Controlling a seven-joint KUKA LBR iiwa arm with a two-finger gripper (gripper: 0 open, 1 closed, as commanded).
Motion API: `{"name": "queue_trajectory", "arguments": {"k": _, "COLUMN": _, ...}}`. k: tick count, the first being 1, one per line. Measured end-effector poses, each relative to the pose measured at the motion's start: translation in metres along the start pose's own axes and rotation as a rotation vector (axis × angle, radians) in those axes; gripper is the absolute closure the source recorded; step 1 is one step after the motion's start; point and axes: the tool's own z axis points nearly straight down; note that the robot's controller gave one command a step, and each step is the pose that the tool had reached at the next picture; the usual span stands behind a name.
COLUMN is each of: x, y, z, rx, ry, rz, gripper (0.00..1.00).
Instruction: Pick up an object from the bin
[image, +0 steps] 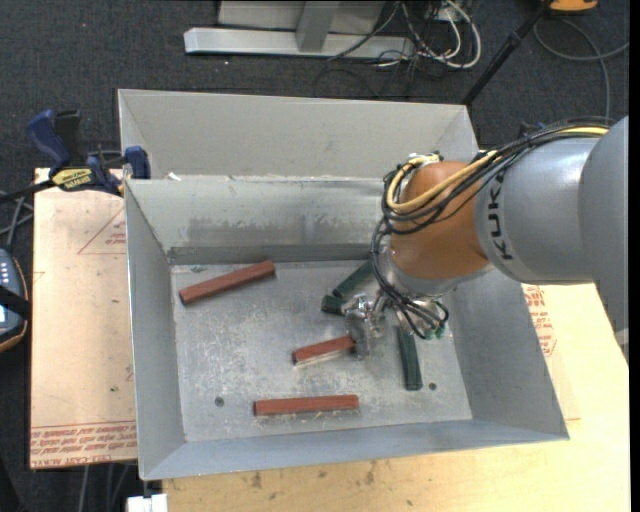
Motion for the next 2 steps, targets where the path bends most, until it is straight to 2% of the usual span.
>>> {"name": "queue_trajectory", "arguments": {"k": 1, "x": 0.0016, "y": 0.0006, "z": 0.0036, "rx": -0.001, "ry": 0.001, "rz": 0.000, "gripper": 0.00}}
{"name": "queue_trajectory", "arguments": {"k": 2, "x": 0.0014, "y": 0.0004, "z": 0.0032, "rx": -0.001, "ry": 0.001, "rz": 0.001, "gripper": 1.00}}
